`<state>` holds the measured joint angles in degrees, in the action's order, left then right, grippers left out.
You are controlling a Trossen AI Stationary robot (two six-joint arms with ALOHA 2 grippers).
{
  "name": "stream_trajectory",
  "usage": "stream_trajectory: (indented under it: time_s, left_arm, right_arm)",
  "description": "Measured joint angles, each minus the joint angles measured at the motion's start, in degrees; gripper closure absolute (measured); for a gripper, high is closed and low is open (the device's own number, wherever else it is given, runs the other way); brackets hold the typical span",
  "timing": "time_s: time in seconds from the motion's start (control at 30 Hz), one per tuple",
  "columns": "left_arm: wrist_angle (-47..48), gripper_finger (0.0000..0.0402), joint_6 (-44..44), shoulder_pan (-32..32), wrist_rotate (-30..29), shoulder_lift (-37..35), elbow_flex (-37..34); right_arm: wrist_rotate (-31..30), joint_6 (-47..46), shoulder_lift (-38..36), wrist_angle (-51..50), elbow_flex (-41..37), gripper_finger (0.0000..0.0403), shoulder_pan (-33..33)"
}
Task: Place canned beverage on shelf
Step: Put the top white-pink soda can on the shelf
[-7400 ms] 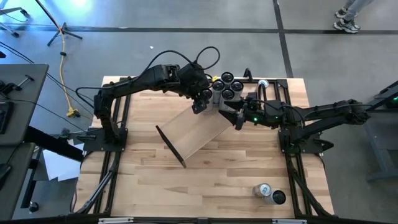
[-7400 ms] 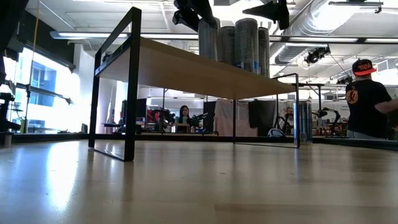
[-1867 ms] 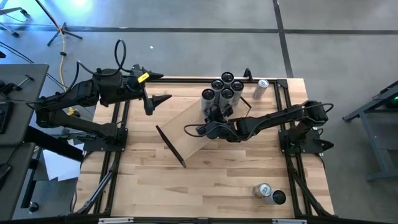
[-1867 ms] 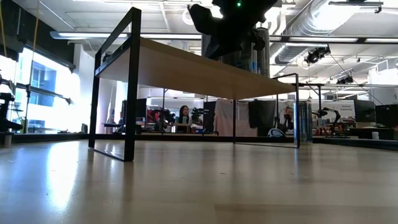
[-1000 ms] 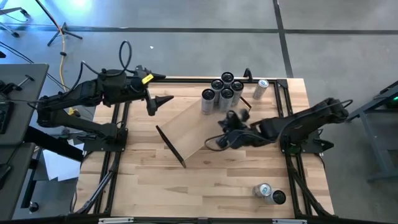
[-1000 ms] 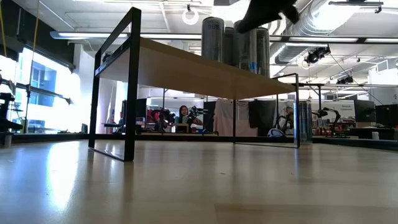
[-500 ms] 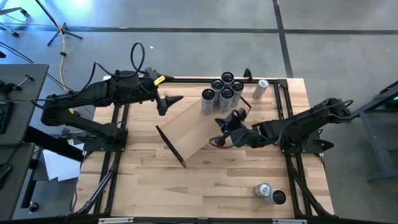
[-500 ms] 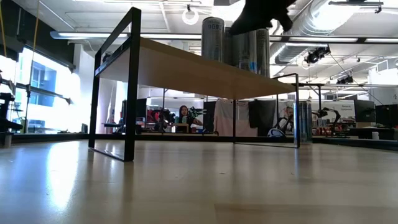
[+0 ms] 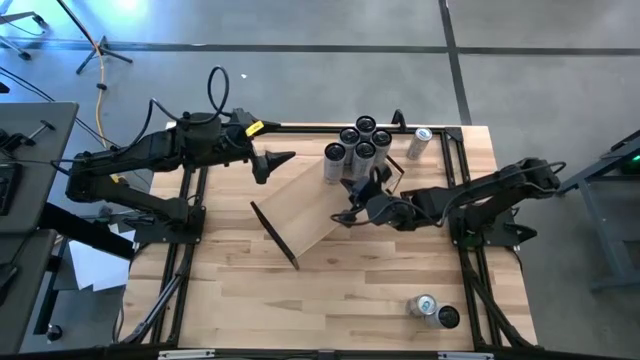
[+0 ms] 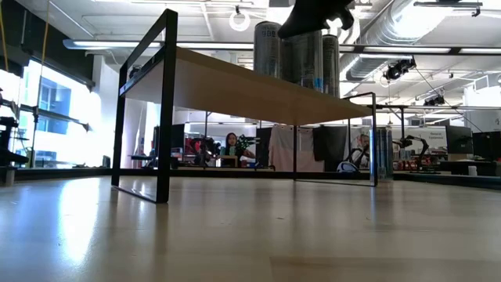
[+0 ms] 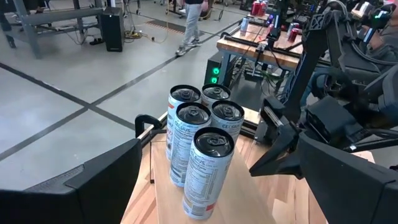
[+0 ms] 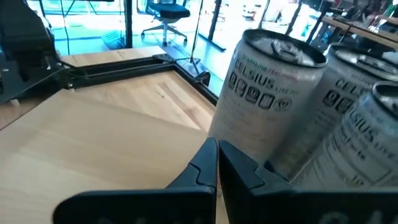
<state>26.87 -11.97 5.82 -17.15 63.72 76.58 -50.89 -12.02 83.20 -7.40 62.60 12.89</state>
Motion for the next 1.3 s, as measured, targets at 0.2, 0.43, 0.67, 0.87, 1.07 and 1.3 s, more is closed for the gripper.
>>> stream_trajectory:
  time_s: [0.2, 0.43, 0.67, 0.87, 1.07, 1.3]
  left_arm:
    - [0.0, 0.0003, -0.68, 0.0, 0.07, 0.0, 0.0]
    - [0.09, 0.0003, -1.57, 0.0, 0.07, 0.0, 0.0]
    - [0.22, 0.0003, -2.01, 0.0, 0.07, 0.0, 0.0]
    - [0.22, 0.0003, -1.95, 0.01, 0.07, 0.0, 0.0]
    - [0.24, 0.0003, -1.92, 0.02, 0.07, 0.0, 0.0]
    - [0.24, 0.0003, -1.93, 0.0, 0.06, 0.0, 0.0]
  right_arm:
    - [1.55, -0.61, 0.02, 0.27, 0.01, 0.0403, -0.99]
    - [1.59, 0.52, 0.02, 1.2, 0.01, 0.0403, -2.38]
    - [1.77, 0.52, 0.02, 1.77, 0.01, 0.0403, -2.81]
    - [1.4, 0.51, 0.02, 2.32, 0.01, 0.0403, -3.23]
    - [1.41, 0.48, 0.02, 2.91, 0.01, 0.0403, -4.41]
    - [1.81, 0.51, 0.04, 4.52, 0.01, 0.0403, -5.05]
